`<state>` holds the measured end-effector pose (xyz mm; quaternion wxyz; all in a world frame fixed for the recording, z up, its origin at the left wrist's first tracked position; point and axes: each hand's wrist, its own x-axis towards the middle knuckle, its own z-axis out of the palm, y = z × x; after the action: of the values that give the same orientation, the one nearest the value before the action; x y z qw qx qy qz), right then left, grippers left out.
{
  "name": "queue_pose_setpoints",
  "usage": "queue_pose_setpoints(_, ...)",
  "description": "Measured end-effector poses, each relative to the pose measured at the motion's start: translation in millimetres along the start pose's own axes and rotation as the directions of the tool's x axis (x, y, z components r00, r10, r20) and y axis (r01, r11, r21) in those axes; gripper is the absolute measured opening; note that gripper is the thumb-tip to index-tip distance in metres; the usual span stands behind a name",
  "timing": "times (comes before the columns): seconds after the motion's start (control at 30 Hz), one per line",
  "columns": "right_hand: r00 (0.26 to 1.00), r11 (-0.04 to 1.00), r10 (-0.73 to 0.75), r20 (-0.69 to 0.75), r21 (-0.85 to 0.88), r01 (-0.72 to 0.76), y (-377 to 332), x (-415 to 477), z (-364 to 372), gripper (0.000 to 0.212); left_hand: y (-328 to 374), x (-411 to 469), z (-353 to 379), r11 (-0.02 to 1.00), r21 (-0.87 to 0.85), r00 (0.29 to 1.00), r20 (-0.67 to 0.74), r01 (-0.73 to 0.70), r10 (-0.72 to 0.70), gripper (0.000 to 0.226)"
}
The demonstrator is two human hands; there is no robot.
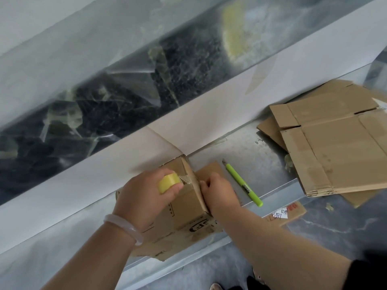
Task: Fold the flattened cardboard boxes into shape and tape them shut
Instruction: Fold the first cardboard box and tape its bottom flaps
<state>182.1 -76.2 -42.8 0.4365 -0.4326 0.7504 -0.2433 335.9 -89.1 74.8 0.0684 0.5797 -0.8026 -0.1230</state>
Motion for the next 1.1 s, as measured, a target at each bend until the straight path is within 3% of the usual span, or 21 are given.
queue_pose_setpoints(0.33, 0.999, 0.999, -0.043, 0.013, 0.003, 0.043, 3, 7, -3, 0.014, -1, 4, -1, 1.000, -0.011, 1.000, 0.021, 0.005, -0.005, 0.036)
queue_pose_setpoints(0.5, 0.995, 0.994, -0.095, 0.016, -0.045, 0.096, 7, 8, -5, 0.038, -2, 6, -1, 1.000, -0.003, 0.999, 0.037, 0.001, -0.001, 0.037)
queue_pose_setpoints(0.6, 0.976, 0.969, -0.193, -0.104, 0.137, 0.206, 8, -6, -5, 0.040, -2, 7, -2, 1.000, -0.012, 0.999, 0.042, -0.007, 0.008, 0.036)
queue_pose_setpoints(0.67, 0.941, 0.887, -0.309, -0.134, 0.317, 0.336, 7, -22, -6, 0.044, -3, 7, -2, 1.000, -0.009, 0.999, 0.042, -0.021, 0.021, 0.035)
queue_pose_setpoints(0.77, 0.851, 0.822, -0.519, 0.078, 0.320, 0.472, 5, -36, -4, 0.056, -3, 8, -4, 0.999, -0.008, 0.998, 0.054, -0.040, 0.041, 0.031)
queue_pose_setpoints(0.9, 0.811, 0.864, -0.501, 0.302, 0.238, 0.444, 3, -33, -8, 0.072, -6, 10, -6, 0.998, -0.026, 0.994, 0.090, -0.062, 0.064, 0.028)
queue_pose_setpoints(0.97, 0.822, 0.884, -0.467, 0.326, 0.186, 0.428, -1, -30, -17, 0.078, -7, 11, -7, 0.998, -0.027, 0.992, 0.104, -0.065, 0.067, 0.028)
queue_pose_setpoints(1.1, 0.834, 0.865, -0.498, 0.238, 0.070, 0.497, -21, -20, -30, 0.080, -7, 12, -8, 0.997, -0.013, 0.992, 0.105, -0.074, 0.075, 0.028)
